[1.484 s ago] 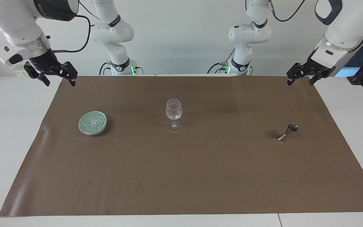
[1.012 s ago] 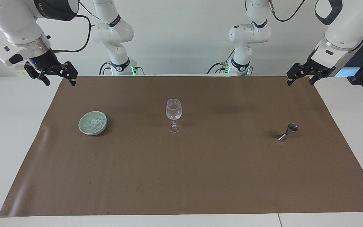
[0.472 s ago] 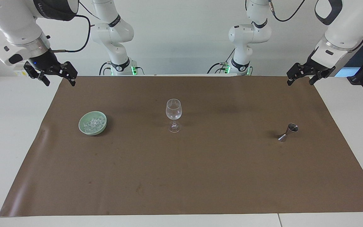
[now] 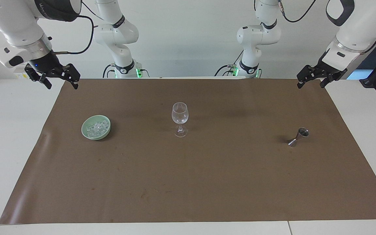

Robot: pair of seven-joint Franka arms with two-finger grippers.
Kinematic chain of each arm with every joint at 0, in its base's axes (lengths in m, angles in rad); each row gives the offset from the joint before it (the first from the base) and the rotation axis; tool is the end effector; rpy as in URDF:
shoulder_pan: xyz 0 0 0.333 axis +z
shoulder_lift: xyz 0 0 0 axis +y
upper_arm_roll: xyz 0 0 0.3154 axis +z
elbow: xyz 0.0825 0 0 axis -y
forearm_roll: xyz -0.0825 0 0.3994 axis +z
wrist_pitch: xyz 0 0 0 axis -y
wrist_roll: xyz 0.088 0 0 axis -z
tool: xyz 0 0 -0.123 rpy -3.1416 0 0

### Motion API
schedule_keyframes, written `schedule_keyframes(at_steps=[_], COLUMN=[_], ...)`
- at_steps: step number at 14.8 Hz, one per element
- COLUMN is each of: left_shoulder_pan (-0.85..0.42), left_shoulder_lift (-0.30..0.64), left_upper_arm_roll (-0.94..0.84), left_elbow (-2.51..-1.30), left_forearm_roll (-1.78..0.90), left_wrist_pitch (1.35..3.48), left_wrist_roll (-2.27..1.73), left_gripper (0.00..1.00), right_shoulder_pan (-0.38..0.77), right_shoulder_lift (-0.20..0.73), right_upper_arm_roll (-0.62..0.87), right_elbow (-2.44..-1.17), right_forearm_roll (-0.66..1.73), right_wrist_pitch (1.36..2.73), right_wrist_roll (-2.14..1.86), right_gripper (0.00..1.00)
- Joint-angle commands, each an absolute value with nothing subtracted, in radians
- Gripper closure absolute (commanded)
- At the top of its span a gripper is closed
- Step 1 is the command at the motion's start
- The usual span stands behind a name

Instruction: Pour wine and add ice with both arms

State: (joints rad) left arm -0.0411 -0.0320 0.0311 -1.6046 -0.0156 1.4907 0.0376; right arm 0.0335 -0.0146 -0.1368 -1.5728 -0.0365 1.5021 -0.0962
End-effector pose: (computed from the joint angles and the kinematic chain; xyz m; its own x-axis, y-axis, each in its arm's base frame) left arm 0.5495 -0.0073 0.6029 0.9955 -0.0489 -0.0811 -0.0474 -0.9987 0.0197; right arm 0.5537 -0.0627 0.6094 0.9982 -0.0094 -0.0592 -0.0076 -0.9996 0.0290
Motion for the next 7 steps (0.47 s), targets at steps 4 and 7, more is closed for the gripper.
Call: schedule_keyframes(at_steps=[4,7], left_shoulder_pan=[-0.041,-0.037], left_shoulder_lift=[-0.019,0.076], left_upper_arm_roll=[0.031,0.031], left_elbow=[-1.608,-1.545], left_forearm_roll=[-0.008,-0.012], left_wrist_pitch=[1.502,1.509], left_wrist_roll=[0.048,0.048], left_gripper=[0.0,0.0], right_shoulder_pan=[0.023,0.023], right_shoulder_lift=[-0.031,-0.031], right_upper_arm_roll=[-0.133,-0.133], right_elbow=[-1.591,-1.591], right_forearm_roll=[-0.018,-0.018], right_wrist_pitch=[1.509,1.509], right_wrist_roll=[-0.112,-0.112], right_gripper=[0.0,0.0])
